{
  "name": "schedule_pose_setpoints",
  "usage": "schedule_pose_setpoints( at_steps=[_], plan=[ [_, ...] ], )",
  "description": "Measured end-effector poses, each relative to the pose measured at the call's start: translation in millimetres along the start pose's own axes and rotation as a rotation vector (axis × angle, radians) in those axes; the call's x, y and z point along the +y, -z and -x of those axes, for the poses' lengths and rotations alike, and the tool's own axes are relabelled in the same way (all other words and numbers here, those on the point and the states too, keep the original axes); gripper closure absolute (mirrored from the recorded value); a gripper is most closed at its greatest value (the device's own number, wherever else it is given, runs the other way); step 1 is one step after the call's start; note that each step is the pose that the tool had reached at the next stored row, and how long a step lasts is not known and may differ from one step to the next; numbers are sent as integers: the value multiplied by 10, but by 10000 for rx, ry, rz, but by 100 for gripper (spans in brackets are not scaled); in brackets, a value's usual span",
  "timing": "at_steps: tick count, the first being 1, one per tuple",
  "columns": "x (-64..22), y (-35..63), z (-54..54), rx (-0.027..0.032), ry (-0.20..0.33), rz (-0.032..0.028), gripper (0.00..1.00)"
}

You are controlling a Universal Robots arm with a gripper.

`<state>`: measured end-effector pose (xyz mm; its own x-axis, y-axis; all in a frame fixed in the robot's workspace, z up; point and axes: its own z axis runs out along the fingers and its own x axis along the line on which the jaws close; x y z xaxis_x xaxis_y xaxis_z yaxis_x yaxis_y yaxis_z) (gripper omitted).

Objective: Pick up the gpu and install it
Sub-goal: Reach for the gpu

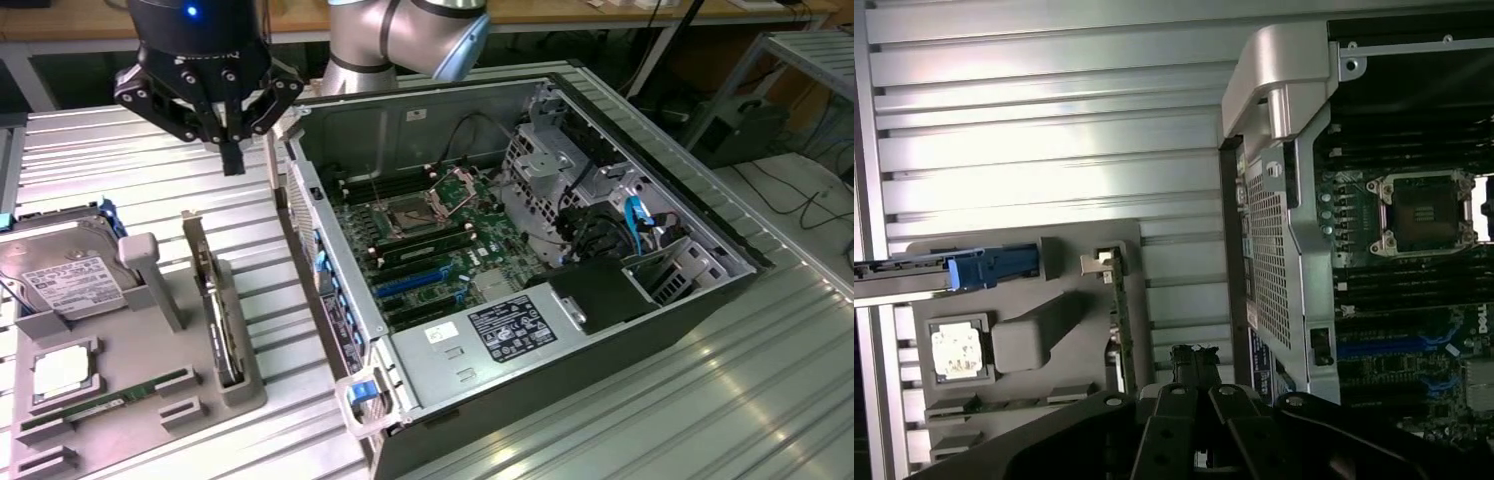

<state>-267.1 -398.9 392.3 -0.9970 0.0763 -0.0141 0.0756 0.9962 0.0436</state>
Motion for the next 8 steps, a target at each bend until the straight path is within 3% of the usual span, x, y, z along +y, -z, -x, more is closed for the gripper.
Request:
schedule_pose_setpoints(
  at_steps=[8],
  plan=[
    [-9,2,-118,9,0,-1,89]
  ],
)
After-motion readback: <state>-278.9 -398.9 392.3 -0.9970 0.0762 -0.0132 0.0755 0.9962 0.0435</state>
